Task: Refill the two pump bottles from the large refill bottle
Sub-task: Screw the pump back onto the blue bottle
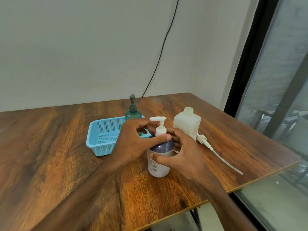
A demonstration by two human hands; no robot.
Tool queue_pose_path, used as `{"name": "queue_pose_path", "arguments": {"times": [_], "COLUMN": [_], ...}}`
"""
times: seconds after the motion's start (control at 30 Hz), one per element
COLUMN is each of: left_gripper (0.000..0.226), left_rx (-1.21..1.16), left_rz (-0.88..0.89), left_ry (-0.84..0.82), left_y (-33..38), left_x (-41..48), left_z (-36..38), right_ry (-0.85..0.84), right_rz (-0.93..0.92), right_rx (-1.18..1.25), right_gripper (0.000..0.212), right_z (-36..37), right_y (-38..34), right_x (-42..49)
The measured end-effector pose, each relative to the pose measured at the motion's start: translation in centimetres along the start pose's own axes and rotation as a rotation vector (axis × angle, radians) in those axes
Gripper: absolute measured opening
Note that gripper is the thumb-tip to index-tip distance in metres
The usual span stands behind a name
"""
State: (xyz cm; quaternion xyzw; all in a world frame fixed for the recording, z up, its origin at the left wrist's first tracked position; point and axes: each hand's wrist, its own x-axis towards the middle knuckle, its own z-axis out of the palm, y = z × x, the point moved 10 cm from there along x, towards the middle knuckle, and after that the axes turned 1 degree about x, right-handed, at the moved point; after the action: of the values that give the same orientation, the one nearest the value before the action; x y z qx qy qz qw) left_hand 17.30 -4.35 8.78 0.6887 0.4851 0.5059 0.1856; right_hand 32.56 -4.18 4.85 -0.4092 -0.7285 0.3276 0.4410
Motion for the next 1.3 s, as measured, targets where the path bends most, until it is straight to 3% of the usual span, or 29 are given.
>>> {"name": "queue_pose_path", "arguments": {"times": [0.2,0.43,0.6,0.8,0.97,1.1,1.3], "left_gripper": [0.034,0.029,0.024,0.028,0.026,0.059,0.046], "left_rx": [-0.021,-0.217,-0.249,0.074,0.056,0.077,-0.061], "left_rz": [0.033,-0.005,-0.017,0.007,-0.014,-0.058,-0.07], "left_ry": [-0.078,-0.216,-0.178,0.049,-0.001,0.014,-0.033], "left_y": [0.4,0.6,0.8,0.8,1.2,0.6,0.9], "left_x": [0.0,-0.2,-0.4,-0.7,-0.7,-0.7,-0.9], "left_z": [-0.1,2.0,2.6,1.4,1.1,-0.1,1.3], "right_ry": [-0.006,0.006,0.0,0.001,0.011,0.007,0.018], "right_rz": [0.032,-0.002,-0.009,-0.018,-0.027,-0.009,-0.034], "right_rx": [0.024,0.1,0.122,0.097,0.076,0.079,0.096], "right_gripper": [0.072,0.075,0.077,0.085,0.071,0.076,0.076], "right_z": [0.2,0.3,0.5,0.7,0.6,0.6,0.6], "right_y": [0.8,0.1,0.3,0.9,0.8,1.1,0.6], "right_x": [-0.1,-0.4,-0.3,-0.2,-0.2,-0.2,-0.2]}}
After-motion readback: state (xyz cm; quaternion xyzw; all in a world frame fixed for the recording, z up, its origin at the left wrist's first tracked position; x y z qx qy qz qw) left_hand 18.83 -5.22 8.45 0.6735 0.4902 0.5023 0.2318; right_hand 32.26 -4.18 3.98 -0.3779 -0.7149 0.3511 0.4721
